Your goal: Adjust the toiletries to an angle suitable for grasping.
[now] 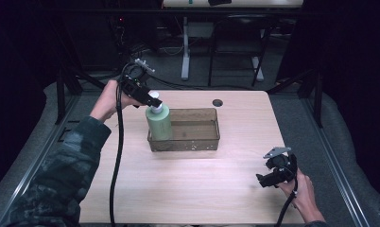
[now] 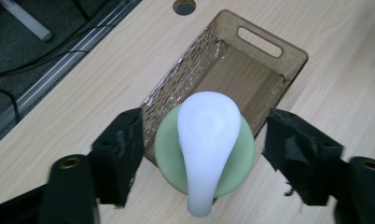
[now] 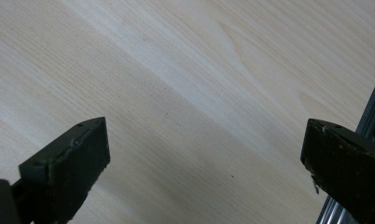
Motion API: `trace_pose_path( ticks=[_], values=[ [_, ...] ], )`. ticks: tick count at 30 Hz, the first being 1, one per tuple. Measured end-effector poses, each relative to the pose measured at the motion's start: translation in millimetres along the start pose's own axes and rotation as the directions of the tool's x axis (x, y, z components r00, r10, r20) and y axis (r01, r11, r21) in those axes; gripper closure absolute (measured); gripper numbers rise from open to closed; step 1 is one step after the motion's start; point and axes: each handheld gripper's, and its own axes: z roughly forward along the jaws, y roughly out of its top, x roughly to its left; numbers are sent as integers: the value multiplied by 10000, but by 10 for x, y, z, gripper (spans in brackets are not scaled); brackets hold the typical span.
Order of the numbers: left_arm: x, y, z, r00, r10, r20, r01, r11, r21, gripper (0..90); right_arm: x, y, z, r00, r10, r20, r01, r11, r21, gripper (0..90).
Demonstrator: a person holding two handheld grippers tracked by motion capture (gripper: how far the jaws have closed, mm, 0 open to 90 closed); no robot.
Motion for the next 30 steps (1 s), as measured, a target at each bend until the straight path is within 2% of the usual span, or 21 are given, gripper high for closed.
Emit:
trace_pose_path(
  ticks=[2,4,7,10,16,24,30],
  values=[
    [-21,-17,-29,9999,35,-108,-36,10000,-31,201,3,1,-6,10000,-39,31,39,10000,-13,6],
    [-47,-38,-63,10000,39,-4,-39,9999,-147,166,1,3,-12,10000,-88,46,88,10000,-41,6],
    [-76,-70,-120,10000,62,27,-61,9996,-284,150,-2,7,-8,10000,21,8,-21,10000,-60,6],
    [-109,-117,-158,9998,158,-112,-161,9995,-257,138,12,13,-1,10000,-62,-16,62,10000,-13,6],
    [-163,-252,-159,9997,7,-231,-15,9994,-341,100,18,13,-19,10000,-45,-1,45,10000,-60,7],
    [-230,-482,-133,9996,-140,-229,135,9997,-217,60,17,13,-5,10000,-78,-13,78,10000,-15,7],
    [-300,-667,-102,9994,-252,-232,248,9995,-177,58,23,15,-20,10000,-59,14,59,10000,-79,8]
  ],
)
